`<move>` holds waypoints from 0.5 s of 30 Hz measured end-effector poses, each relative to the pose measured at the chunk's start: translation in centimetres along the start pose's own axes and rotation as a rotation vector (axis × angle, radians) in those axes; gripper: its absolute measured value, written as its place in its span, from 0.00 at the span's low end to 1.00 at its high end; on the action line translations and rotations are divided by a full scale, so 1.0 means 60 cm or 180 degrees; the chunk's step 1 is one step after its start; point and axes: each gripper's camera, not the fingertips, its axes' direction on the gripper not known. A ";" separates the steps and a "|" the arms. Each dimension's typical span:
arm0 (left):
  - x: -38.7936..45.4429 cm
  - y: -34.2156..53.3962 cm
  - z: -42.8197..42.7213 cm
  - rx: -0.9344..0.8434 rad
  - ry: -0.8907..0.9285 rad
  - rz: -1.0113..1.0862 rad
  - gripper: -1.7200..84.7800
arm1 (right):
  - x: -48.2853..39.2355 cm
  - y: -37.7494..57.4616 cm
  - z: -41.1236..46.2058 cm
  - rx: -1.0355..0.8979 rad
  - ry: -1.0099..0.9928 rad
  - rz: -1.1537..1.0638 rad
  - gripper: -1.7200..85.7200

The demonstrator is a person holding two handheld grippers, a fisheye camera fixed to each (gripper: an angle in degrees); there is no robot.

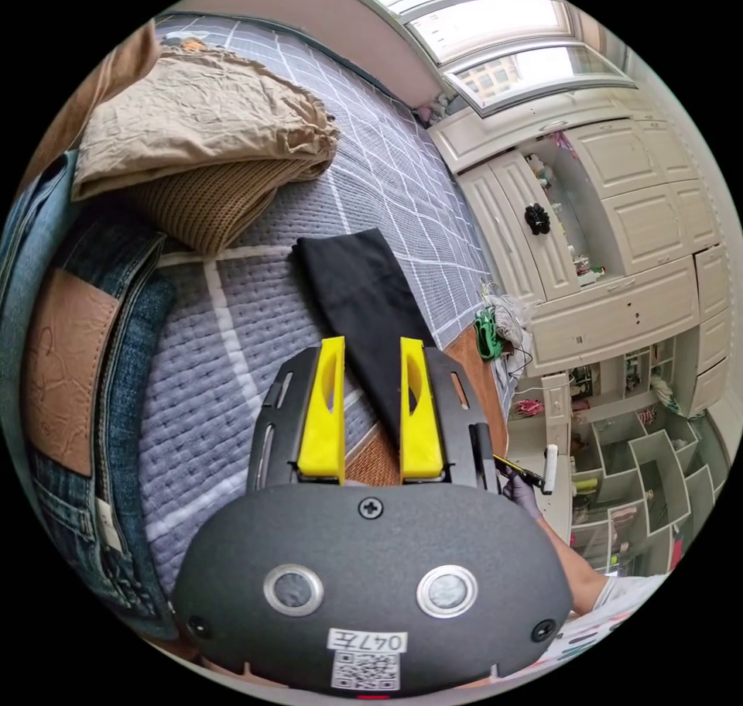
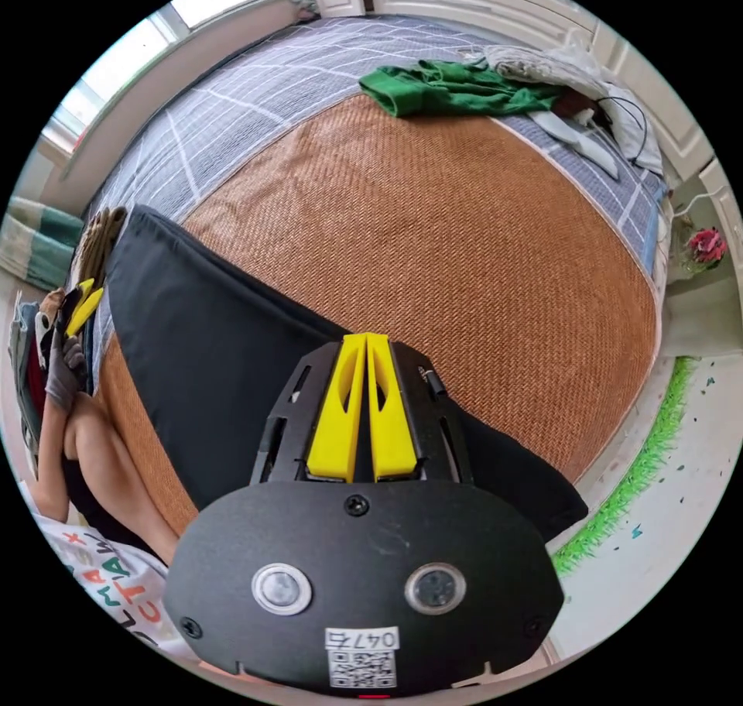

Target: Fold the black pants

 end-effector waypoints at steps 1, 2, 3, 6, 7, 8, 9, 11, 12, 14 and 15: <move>-0.004 0.002 -0.002 0.0004 -0.0003 -0.0011 0.15 | 0.000 0.000 -0.024 0.0145 -0.0094 0.0006 0.01; -0.010 0.006 -0.008 0.0022 -0.0028 -0.0035 0.15 | -0.011 0.003 -0.049 0.0347 -0.0241 -0.0087 0.01; -0.017 0.010 -0.014 0.0045 -0.0070 -0.0065 0.15 | -0.021 0.003 -0.058 0.0427 -0.0311 -0.0167 0.01; -0.031 0.019 -0.032 0.0139 -0.0160 -0.0148 0.15 | -0.070 -0.018 -0.048 0.0363 -0.0535 -0.0580 0.01; -0.033 0.020 -0.036 0.0158 -0.0174 -0.0163 0.15 | -0.080 -0.034 -0.027 0.0256 -0.0625 -0.0660 0.01; -0.039 0.024 -0.042 0.0193 -0.0186 -0.0192 0.15 | -0.081 -0.052 -0.001 0.0134 -0.0660 -0.0700 0.01; -0.046 0.027 -0.049 0.0224 -0.0169 -0.0225 0.15 | -0.077 -0.062 0.013 0.0068 -0.0619 -0.0681 0.01; -0.060 0.033 -0.057 0.0259 -0.0087 -0.0308 0.15 | -0.036 -0.089 0.048 -0.0049 -0.0563 -0.0462 0.01; -0.073 0.035 -0.061 0.0277 -0.0021 -0.0400 0.15 | -0.021 -0.092 0.051 -0.0052 -0.0625 -0.0361 0.01; -0.095 0.037 -0.065 0.0311 0.0112 -0.0588 0.15 | 0.017 -0.081 0.038 0.0056 -0.0804 -0.0073 0.01; -0.107 0.037 -0.067 0.0348 0.0194 -0.0698 0.15 | 0.019 -0.074 0.030 0.0110 -0.0840 -0.0087 0.01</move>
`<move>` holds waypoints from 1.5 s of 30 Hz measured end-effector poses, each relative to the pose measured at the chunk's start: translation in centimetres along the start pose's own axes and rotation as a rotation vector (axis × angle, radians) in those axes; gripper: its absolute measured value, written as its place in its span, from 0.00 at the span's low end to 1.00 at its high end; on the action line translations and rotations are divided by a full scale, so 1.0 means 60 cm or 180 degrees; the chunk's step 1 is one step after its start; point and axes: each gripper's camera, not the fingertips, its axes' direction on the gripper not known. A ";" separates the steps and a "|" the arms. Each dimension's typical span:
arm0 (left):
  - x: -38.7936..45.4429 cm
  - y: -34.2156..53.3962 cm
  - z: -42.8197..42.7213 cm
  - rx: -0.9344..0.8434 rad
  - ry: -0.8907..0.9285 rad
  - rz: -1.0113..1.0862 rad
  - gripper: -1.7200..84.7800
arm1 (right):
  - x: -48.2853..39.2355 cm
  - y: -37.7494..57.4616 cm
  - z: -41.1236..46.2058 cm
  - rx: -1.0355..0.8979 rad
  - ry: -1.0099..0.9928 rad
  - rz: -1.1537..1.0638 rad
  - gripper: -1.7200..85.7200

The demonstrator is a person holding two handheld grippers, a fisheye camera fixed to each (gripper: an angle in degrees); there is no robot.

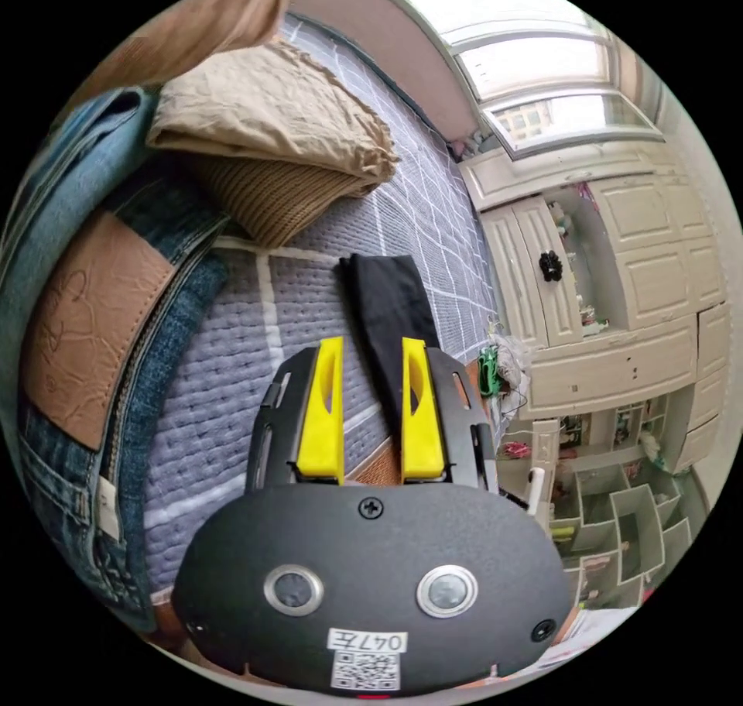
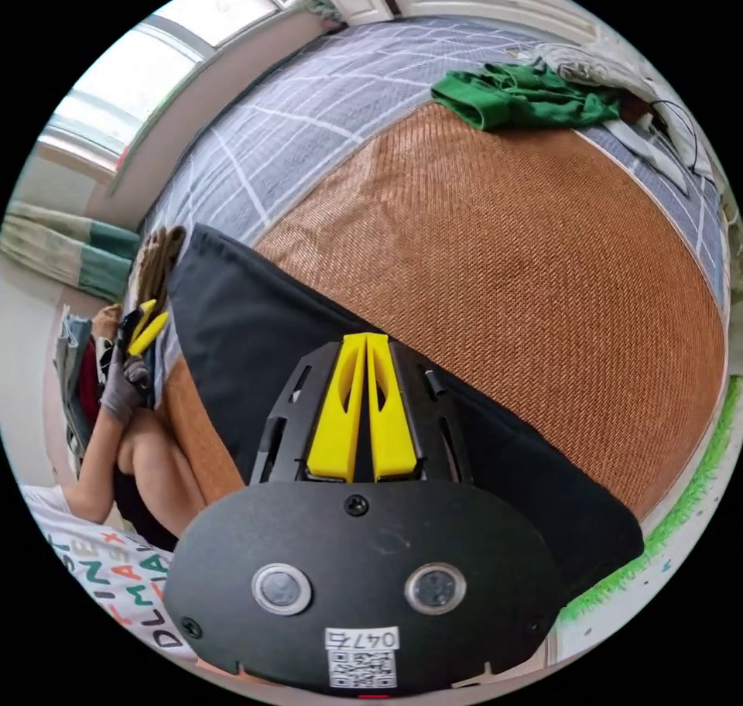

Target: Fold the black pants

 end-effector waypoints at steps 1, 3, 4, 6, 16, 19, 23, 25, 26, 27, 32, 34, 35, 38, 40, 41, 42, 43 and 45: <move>-0.003 -0.003 -0.001 0.0032 0.0016 -0.0029 0.15 | -0.004 0.019 -0.019 0.0081 -0.0095 -0.0077 0.01; -0.004 -0.019 0.015 0.0029 0.0080 -0.0052 0.15 | -0.015 0.064 -0.048 0.0203 -0.0209 -0.0200 0.01; -0.004 -0.023 0.022 0.0003 0.0085 -0.0054 0.15 | -0.020 0.102 -0.067 0.0298 -0.0258 -0.0257 0.01; -0.011 -0.028 0.037 0.0021 0.0118 -0.0147 0.14 | -0.021 0.168 -0.091 0.0432 -0.0326 -0.0284 0.01; 0.043 -0.024 0.064 -0.0014 0.0715 -0.0219 0.11 | 0.065 0.500 -0.127 0.0722 -0.0797 0.0322 0.01; 0.160 -0.012 0.044 0.0041 0.0589 0.0373 0.05 | 0.070 0.554 -0.141 0.0740 -0.0777 0.0300 0.01; 0.468 0.061 0.048 -0.0156 0.0258 0.2129 0.04 | 0.072 0.631 -0.166 0.0827 -0.0704 0.0217 0.01; 0.602 0.131 0.070 -0.0355 0.0367 0.2793 0.04 | 0.080 0.669 -0.168 0.0862 -0.0728 0.0240 0.01; 0.683 0.193 0.090 -0.0513 0.0411 0.3196 0.04 | 0.086 0.696 -0.167 0.0889 -0.0764 0.0280 0.01; 0.754 0.267 0.116 -0.0692 0.0417 0.3559 0.04 | 0.089 0.710 -0.166 0.0904 -0.0785 0.0304 0.01; 0.866 0.601 0.272 -0.1557 -0.0030 0.4578 0.03 | 0.107 0.848 -0.159 0.1016 -0.0925 0.0485 0.01; 0.852 0.703 0.332 -0.1917 -0.0195 0.4680 0.03 | 0.109 0.895 -0.156 0.1001 -0.0946 0.0515 0.01; 0.842 0.753 0.359 -0.2095 -0.0241 0.4667 0.03 | 0.110 0.927 -0.154 0.0983 -0.0963 0.0534 0.01; 0.835 0.819 0.387 -0.2109 -0.0372 0.4500 0.03 | 0.117 1.004 -0.153 0.0963 -0.1007 0.0587 0.01; 0.844 0.825 0.386 -0.1968 -0.0389 0.4367 0.03 | 0.123 1.048 -0.152 0.0973 -0.1050 0.0633 0.01; 0.854 0.824 0.391 -0.1963 -0.0392 0.4306 0.03 | 0.127 1.075 -0.151 0.0987 -0.1079 0.0666 0.01; 0.866 0.822 0.397 -0.1980 -0.0399 0.4267 0.03 | 0.129 1.088 -0.150 0.0992 -0.1088 0.0687 0.01; 0.872 0.821 0.401 -0.1989 -0.0406 0.4246 0.04 | 0.132 1.110 -0.147 0.0996 -0.1109 0.0738 0.01; 0.894 0.817 0.418 -0.2027 -0.0422 0.4116 0.05 | 0.135 1.139 -0.142 0.1016 -0.1156 0.0806 0.02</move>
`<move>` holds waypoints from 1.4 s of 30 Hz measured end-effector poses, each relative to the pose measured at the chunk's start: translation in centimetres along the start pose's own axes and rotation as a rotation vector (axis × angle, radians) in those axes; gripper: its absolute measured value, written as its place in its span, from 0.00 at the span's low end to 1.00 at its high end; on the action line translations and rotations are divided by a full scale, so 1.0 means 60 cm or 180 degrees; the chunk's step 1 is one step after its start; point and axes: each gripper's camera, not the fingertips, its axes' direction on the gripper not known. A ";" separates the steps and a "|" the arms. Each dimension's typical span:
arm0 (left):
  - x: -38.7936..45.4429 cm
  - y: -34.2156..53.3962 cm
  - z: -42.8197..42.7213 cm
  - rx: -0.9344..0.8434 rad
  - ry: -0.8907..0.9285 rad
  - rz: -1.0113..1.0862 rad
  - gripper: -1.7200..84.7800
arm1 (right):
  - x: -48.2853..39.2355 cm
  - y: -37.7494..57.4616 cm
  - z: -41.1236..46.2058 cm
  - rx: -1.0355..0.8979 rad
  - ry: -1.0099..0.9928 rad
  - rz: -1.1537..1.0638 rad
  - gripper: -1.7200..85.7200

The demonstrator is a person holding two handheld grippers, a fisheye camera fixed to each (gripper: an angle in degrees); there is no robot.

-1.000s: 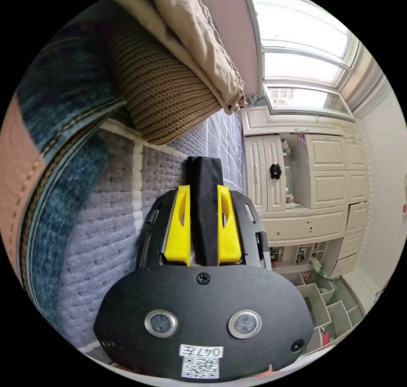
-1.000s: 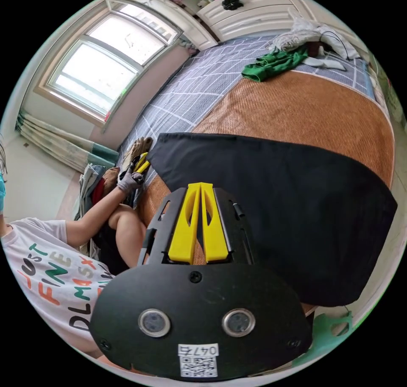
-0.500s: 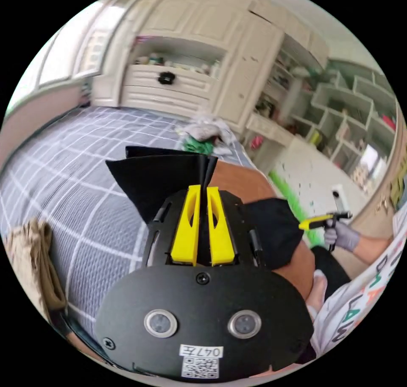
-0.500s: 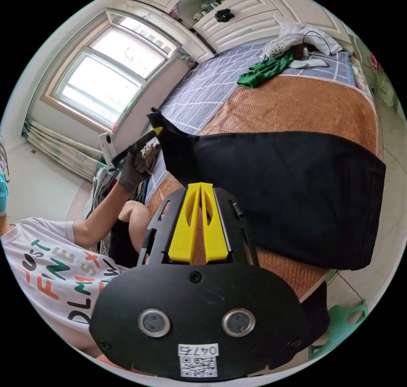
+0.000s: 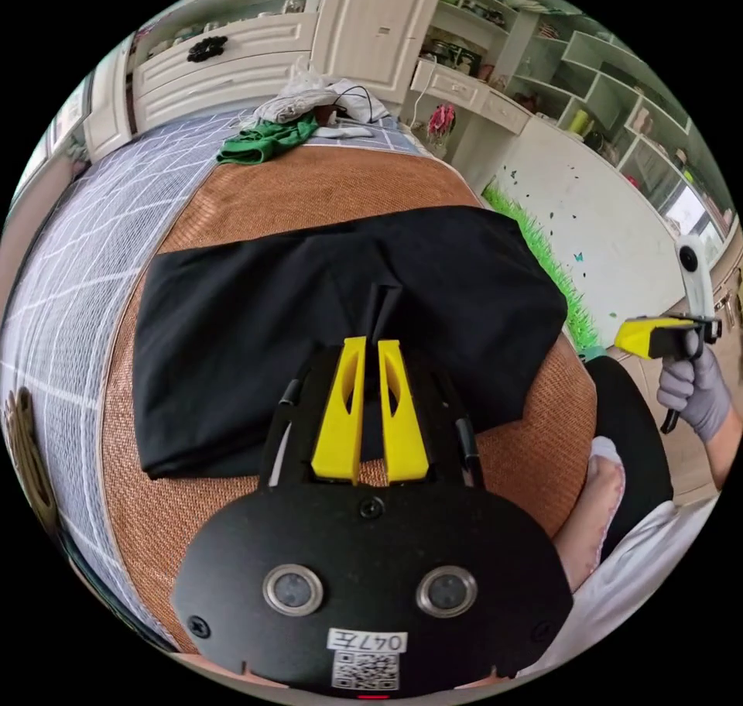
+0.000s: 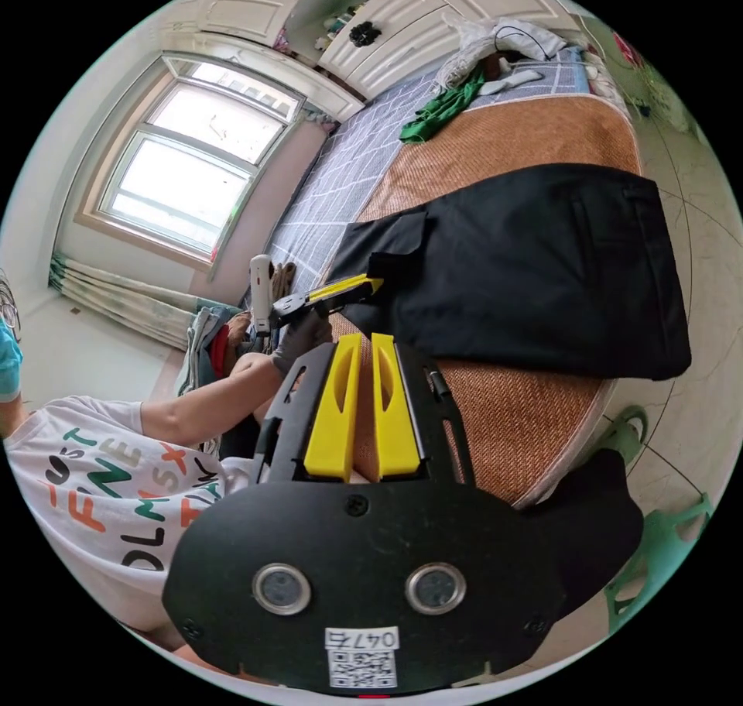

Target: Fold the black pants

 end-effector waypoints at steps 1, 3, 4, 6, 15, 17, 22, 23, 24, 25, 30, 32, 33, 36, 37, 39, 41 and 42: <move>0.000 -0.006 0.002 -0.0004 0.0022 -0.0030 0.05 | 0.002 0.014 -0.003 0.0031 -0.0016 0.0044 0.02; 0.003 -0.025 0.015 -0.0027 0.0199 -0.0143 0.07 | -0.003 0.030 -0.005 0.0079 -0.0030 0.0067 0.03; 0.004 -0.029 0.018 -0.0020 0.0292 -0.0150 0.08 | -0.012 0.038 -0.006 0.0100 -0.0035 0.0052 0.03; 0.012 -0.037 0.017 0.0015 0.0544 -0.0048 0.13 | -0.030 0.047 -0.006 0.0098 -0.0019 -0.0007 0.03; -0.191 -0.044 -0.130 0.0035 0.0743 -0.0353 0.13 | -0.035 0.172 -0.131 0.0772 0.0967 0.0425 0.05; -0.272 -0.026 -0.142 0.0049 0.0745 -0.0545 0.11 | 0.016 0.248 -0.204 0.1314 0.1101 0.1045 0.07; -0.423 0.075 -0.115 0.0306 0.0741 -0.1148 0.09 | 0.117 0.370 -0.261 0.1862 0.0885 0.2159 0.14; -0.446 0.081 -0.118 0.0525 0.0900 -0.1261 0.09 | 0.138 0.383 -0.256 0.1873 0.0771 0.2344 0.16; -0.460 0.080 -0.123 0.0727 0.0942 -0.1310 0.09 | 0.147 0.387 -0.252 0.1865 0.0728 0.2426 0.16; -0.464 0.078 -0.122 0.0782 0.0932 -0.1311 0.09 | 0.164 0.393 -0.241 0.1833 0.0660 0.2586 0.18; -0.479 0.075 -0.011 0.0396 0.1030 -0.1348 0.08 | 0.216 0.401 -0.191 0.1771 0.0394 0.3117 0.18; -0.484 0.081 0.034 0.0211 0.1101 -0.1398 0.08 | 0.220 0.402 -0.179 0.2035 -0.0124 0.3048 0.09; -0.486 0.082 0.060 0.0087 0.1108 -0.1394 0.08 | 0.218 0.400 -0.179 0.2114 -0.0242 0.3017 0.07; -0.482 0.078 0.090 0.0040 0.1066 -0.1280 0.07 | 0.161 0.376 -0.210 0.2328 -0.0088 0.2873 0.03; -0.481 0.077 0.096 0.0029 0.1060 -0.1251 0.07 | 0.123 0.346 -0.230 0.2312 0.0098 0.2670 0.03; -0.481 0.079 0.115 0.0015 0.1057 -0.1175 0.07 | 0.052 0.284 -0.262 0.2274 0.0324 0.2221 0.02; -0.490 0.085 0.126 0.0021 0.1120 -0.1177 0.07 | -0.066 0.174 -0.292 0.2121 0.0594 0.1552 0.02; -0.500 0.091 0.132 0.0036 0.1188 -0.1194 0.08 | -0.100 0.142 -0.296 0.2062 0.0668 0.1379 0.02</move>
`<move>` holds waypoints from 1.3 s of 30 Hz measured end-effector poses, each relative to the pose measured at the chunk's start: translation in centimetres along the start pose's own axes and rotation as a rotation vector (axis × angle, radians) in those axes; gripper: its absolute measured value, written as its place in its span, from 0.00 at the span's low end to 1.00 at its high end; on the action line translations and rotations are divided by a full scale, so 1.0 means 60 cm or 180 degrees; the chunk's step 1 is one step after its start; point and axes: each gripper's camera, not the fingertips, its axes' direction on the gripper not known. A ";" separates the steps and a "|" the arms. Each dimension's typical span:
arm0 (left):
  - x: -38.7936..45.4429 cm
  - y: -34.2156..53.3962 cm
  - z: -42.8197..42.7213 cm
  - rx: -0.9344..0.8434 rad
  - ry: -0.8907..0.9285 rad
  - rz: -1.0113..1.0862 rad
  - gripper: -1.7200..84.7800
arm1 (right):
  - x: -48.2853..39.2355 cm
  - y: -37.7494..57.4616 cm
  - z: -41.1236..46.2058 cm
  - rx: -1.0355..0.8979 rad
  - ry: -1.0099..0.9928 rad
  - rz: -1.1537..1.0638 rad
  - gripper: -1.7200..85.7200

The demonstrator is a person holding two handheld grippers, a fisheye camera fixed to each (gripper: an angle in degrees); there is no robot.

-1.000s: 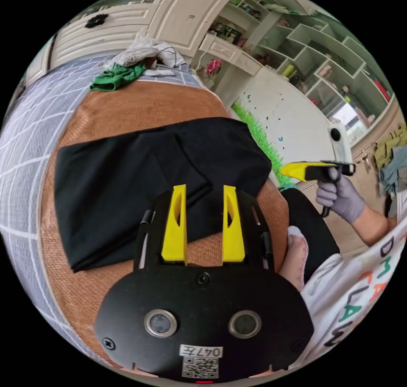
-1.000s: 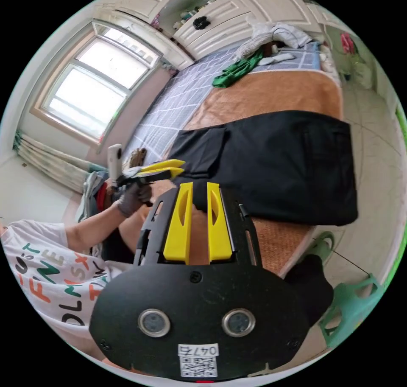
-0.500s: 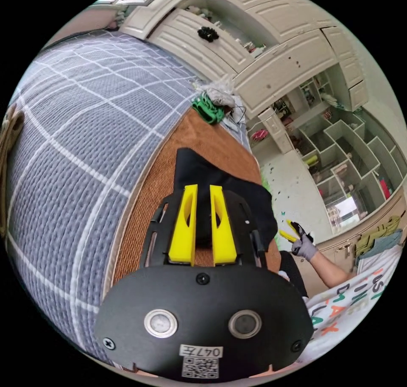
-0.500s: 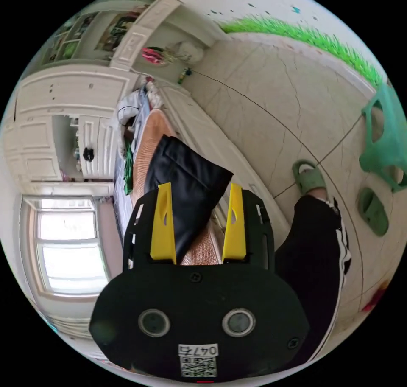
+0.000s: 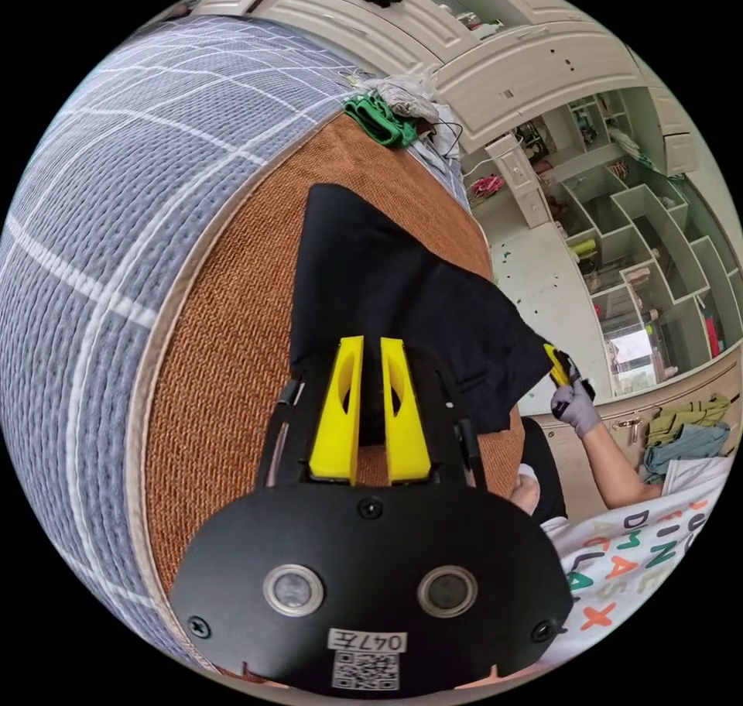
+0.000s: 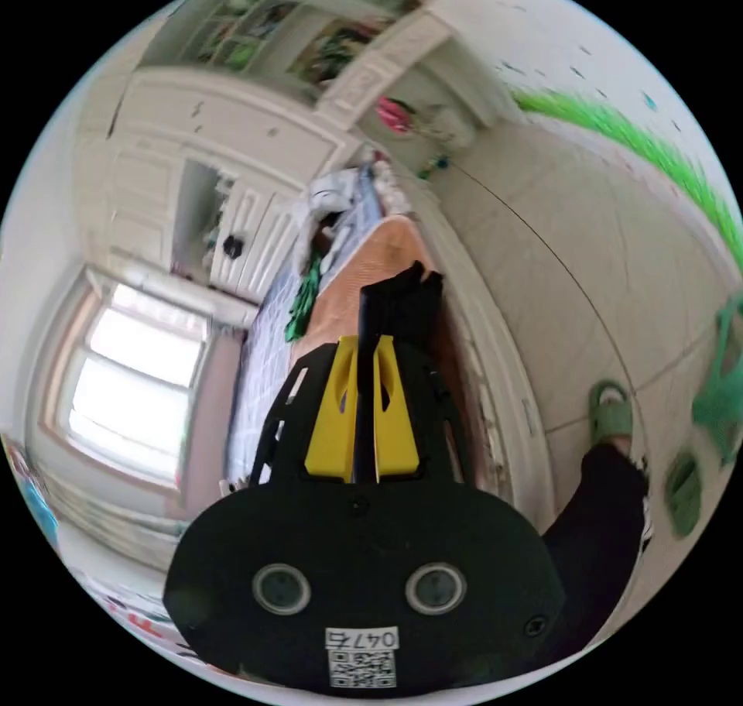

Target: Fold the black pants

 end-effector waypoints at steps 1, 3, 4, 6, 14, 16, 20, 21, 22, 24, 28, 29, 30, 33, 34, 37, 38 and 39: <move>-0.006 0.001 -0.001 0.0013 0.0045 -0.0011 0.08 | -0.093 -0.023 0.011 -0.0067 0.0047 -0.0401 0.02; -0.030 0.008 -0.016 0.0193 0.0202 -0.0045 0.08 | -0.241 -0.044 0.042 -0.0179 0.0104 -0.1016 0.02; -0.035 0.010 -0.022 0.0249 0.0225 -0.0047 0.08 | -0.338 -0.047 0.070 -0.0253 0.0125 -0.1405 0.02; -0.065 0.023 -0.049 0.0473 0.0208 -0.0135 0.08 | -0.475 -0.036 0.122 -0.0356 0.0106 -0.1952 0.02; -0.249 0.111 -0.106 0.0973 -0.0005 -0.1206 0.07 | -0.807 0.161 0.517 -0.1445 -0.0197 -0.3183 0.02; -0.278 0.119 -0.104 0.1008 0.0067 -0.1262 0.07 | -0.805 0.202 0.614 -0.1889 -0.0039 -0.3137 0.02; -0.360 0.135 -0.072 0.0994 0.0627 -0.1473 0.11 | -0.805 0.205 0.692 -0.2166 -0.0166 -0.2955 0.02; -0.381 0.138 -0.066 0.1015 0.0803 -0.1527 0.12 | -0.810 0.198 0.692 -0.2154 -0.0181 -0.2970 0.02; -0.390 0.139 -0.065 0.1037 0.0861 -0.1546 0.12 | -0.823 0.185 0.692 -0.2157 -0.0224 -0.3045 0.02; -0.417 0.138 -0.064 0.1045 0.0956 -0.1580 0.14 | -0.845 0.170 0.687 -0.2121 -0.0205 -0.3261 0.02; -0.444 0.125 -0.055 0.0859 0.0958 -0.1559 0.16 | -0.876 0.164 0.691 -0.2059 -0.0093 -0.3908 0.03; -0.451 0.121 -0.050 0.0772 0.0939 -0.1534 0.16 | -0.875 0.165 0.705 -0.2160 -0.0104 -0.4018 0.04; -0.456 0.116 -0.047 0.0701 0.0903 -0.1499 0.16 | -0.872 0.164 0.713 -0.2258 -0.0137 -0.4054 0.05; -0.476 0.110 -0.047 0.0612 0.0835 -0.1432 0.17 | -0.842 0.125 0.737 -0.2893 -0.0540 -0.3809 0.12; -0.481 0.110 -0.046 0.0598 0.0831 -0.1428 0.17 | -0.819 0.090 0.725 -0.2849 -0.0640 -0.3640 0.12; -0.506 0.108 -0.049 0.0567 0.0821 -0.1437 0.16 | -0.725 -0.035 0.661 -0.2285 -0.0498 -0.3150 0.11; -0.513 0.107 -0.050 0.0538 0.0809 -0.1429 0.16 | -0.670 -0.094 0.634 -0.2057 -0.0369 -0.2846 0.11; -0.518 0.105 -0.053 0.0469 0.0745 -0.1443 0.16 | -0.640 -0.124 0.620 -0.1941 -0.0301 -0.2681 0.11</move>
